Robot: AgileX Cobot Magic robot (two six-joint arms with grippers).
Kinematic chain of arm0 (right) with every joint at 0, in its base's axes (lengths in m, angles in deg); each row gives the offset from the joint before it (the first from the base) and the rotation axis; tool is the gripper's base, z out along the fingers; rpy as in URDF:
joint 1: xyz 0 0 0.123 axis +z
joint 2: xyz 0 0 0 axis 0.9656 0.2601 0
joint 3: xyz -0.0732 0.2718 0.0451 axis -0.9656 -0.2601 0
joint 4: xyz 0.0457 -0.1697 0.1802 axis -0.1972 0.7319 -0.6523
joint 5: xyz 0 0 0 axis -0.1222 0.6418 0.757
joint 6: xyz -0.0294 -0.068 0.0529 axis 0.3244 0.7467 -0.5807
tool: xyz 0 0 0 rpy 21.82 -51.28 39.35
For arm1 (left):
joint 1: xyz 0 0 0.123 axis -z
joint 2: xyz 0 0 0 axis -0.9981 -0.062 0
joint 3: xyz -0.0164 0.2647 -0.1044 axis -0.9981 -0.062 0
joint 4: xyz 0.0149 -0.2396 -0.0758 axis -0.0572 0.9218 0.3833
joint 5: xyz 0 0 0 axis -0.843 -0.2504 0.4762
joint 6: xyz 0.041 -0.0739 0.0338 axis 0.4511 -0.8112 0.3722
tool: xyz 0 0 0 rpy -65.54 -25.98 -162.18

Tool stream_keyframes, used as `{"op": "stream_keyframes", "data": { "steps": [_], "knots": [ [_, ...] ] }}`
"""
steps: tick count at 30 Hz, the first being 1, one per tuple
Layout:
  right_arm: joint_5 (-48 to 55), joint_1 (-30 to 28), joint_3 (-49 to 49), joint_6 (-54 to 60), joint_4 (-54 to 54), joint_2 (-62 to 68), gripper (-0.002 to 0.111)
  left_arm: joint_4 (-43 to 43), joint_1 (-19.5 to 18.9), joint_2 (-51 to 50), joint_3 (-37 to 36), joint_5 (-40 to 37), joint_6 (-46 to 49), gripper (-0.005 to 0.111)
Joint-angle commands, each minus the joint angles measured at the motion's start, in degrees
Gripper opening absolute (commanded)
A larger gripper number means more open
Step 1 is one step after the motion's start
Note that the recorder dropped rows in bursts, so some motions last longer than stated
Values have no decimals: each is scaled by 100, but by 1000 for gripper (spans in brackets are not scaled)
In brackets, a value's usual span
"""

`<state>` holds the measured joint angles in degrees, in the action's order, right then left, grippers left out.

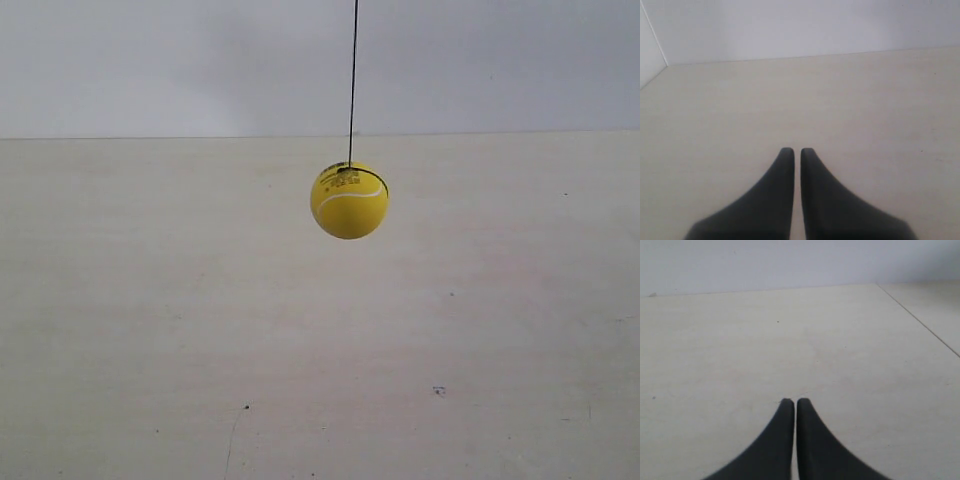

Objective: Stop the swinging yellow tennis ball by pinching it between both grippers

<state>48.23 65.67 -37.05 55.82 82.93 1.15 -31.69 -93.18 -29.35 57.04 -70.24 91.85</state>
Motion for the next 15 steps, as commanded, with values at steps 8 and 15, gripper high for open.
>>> {"op": "stream_keyframes", "data": {
  "steps": [8,15],
  "knots": [
    [-26,-29,2,-36,29,1,0,-31,-11,7,-22,53,-66,5],
    [-26,-29,2,-36,29,1,0,-31,-11,7,-22,53,-66,5]
  ]
}}
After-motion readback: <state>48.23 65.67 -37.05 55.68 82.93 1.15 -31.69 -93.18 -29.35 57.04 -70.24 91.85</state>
